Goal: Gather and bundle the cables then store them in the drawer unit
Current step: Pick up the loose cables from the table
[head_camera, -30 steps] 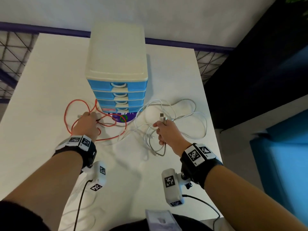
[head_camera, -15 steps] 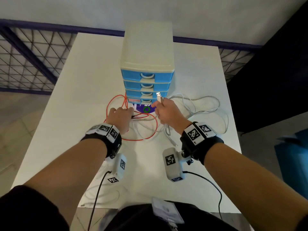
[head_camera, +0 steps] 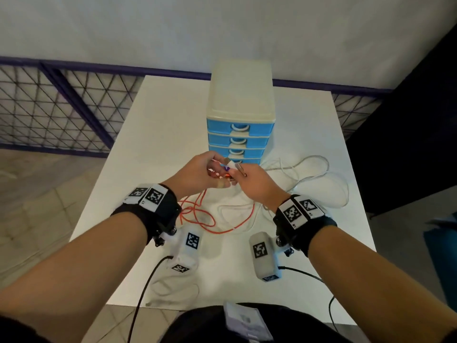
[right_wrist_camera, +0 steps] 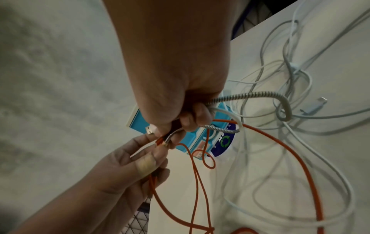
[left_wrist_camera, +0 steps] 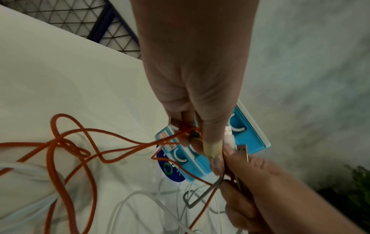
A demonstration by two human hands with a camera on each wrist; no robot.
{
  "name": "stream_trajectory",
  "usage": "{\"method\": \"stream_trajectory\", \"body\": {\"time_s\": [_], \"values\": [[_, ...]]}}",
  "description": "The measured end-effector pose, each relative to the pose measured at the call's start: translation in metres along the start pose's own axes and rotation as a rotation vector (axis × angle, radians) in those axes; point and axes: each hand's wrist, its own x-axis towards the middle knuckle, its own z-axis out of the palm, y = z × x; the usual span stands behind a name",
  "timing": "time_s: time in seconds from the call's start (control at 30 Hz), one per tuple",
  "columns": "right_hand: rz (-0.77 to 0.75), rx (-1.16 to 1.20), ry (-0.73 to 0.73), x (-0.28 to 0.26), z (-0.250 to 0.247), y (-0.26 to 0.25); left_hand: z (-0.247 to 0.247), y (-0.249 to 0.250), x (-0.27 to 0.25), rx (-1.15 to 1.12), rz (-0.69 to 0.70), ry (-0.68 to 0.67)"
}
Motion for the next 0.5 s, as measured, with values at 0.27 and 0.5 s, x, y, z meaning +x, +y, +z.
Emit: {"method": "stream_trajectory", "body": {"time_s": [0.27,0.5], "values": [[0.016,0.155,0.229,-0.003,-0.010,0.000,-0.011,0.009,0.001,0.002,-0.001,-0.078],[0.095,0.301,0.295,-0.004,-0.020,-0.001,-0.027,0.012,0.008,0.135,0.063,0.019]]}}
